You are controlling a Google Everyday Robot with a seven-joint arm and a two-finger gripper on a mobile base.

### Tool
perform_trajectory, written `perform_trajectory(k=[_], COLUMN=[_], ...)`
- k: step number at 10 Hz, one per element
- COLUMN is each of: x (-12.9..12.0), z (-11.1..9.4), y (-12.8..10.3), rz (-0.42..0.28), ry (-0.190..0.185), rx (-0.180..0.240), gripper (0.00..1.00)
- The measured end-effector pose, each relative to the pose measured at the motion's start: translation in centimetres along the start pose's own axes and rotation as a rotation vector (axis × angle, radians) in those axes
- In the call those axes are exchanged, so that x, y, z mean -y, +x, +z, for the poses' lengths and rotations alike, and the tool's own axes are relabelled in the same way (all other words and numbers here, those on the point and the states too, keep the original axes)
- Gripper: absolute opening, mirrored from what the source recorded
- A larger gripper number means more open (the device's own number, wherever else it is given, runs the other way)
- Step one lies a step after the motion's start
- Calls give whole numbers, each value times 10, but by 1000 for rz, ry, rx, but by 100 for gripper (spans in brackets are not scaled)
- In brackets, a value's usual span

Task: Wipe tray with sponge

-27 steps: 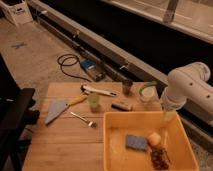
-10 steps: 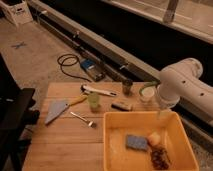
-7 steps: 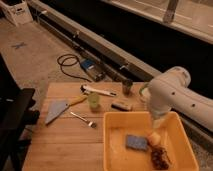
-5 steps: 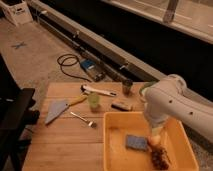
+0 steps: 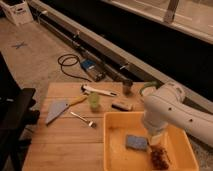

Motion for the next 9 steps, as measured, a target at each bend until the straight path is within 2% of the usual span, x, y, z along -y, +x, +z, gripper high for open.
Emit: perform_trajectory(k=[2, 4, 5, 9], x=[10, 17, 19, 26], z=[11, 36, 53, 90], y=[-3, -6, -8, -12], rz=[7, 11, 17, 46], ry=[-30, -69, -94, -162], rx=[-34, -45, -39, -3], gripper=[65, 65, 65, 65])
